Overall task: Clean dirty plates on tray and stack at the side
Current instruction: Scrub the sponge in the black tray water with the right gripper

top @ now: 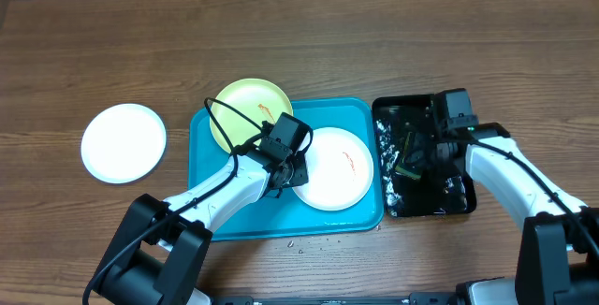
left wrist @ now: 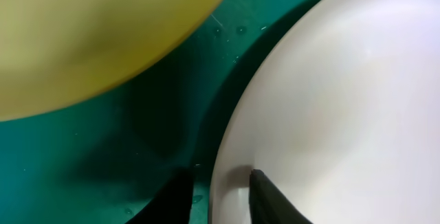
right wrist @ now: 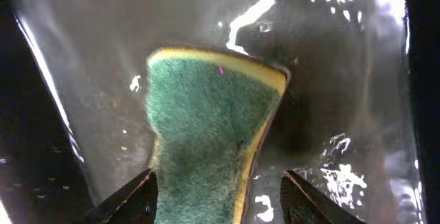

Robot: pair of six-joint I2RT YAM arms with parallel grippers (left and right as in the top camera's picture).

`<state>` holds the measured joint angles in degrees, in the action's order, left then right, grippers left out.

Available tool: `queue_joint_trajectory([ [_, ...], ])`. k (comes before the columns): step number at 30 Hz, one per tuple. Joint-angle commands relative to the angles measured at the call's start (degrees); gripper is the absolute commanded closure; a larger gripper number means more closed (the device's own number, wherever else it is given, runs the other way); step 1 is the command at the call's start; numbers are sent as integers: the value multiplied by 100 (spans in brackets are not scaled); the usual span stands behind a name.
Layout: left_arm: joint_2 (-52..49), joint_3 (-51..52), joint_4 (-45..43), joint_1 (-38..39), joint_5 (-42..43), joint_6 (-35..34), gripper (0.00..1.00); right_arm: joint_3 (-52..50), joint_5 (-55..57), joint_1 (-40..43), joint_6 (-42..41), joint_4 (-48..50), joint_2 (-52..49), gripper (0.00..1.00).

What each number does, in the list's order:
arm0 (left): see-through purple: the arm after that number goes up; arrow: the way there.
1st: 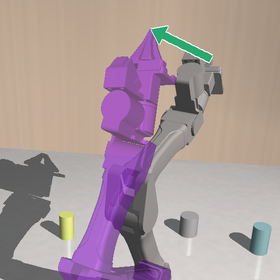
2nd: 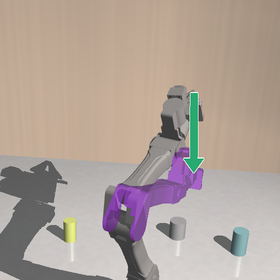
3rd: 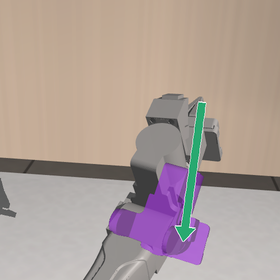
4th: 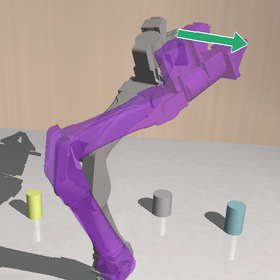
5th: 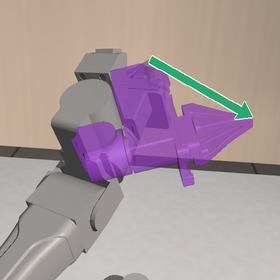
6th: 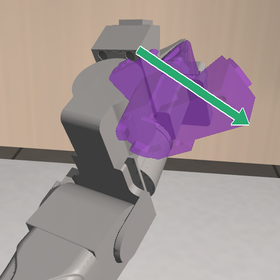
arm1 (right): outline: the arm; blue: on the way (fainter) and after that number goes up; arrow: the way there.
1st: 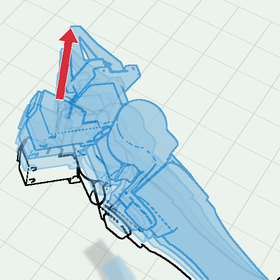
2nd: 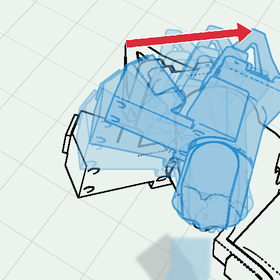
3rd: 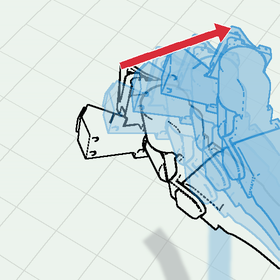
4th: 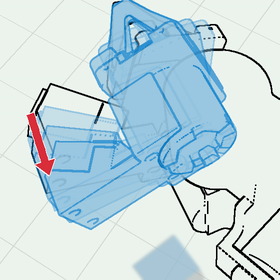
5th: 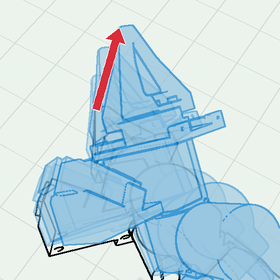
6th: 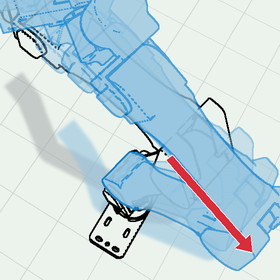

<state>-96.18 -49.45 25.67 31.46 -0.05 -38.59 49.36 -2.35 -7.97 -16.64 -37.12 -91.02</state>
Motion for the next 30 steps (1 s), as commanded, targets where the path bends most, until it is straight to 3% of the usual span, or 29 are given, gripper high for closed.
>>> queue_joint_trajectory([
  [1,-131,83,116,-4,-11,48,79,-289,-33,-13,17,195,2,50],
  [7,-131,83,236,-4,7,48,91,-341,-28,-13,22,256,2,94],
  [8,-131,83,247,-4,7,48,93,-310,-33,-11,22,234,2,96],
  [14,-131,83,256,-4,9,46,90,649,-33,-7,22,-1095,4,96],
  [18,-131,83,258,-4,15,39,96,1303,-31,-7,22,-2111,4,96],
  [26,-131,83,323,-4,120,-280,96,1255,-24,-7,-291,-2490,2,96],
  [30,-131,83,450,-7,114,-785,96,1224,-31,-7,-304,-2214,2,96],
])
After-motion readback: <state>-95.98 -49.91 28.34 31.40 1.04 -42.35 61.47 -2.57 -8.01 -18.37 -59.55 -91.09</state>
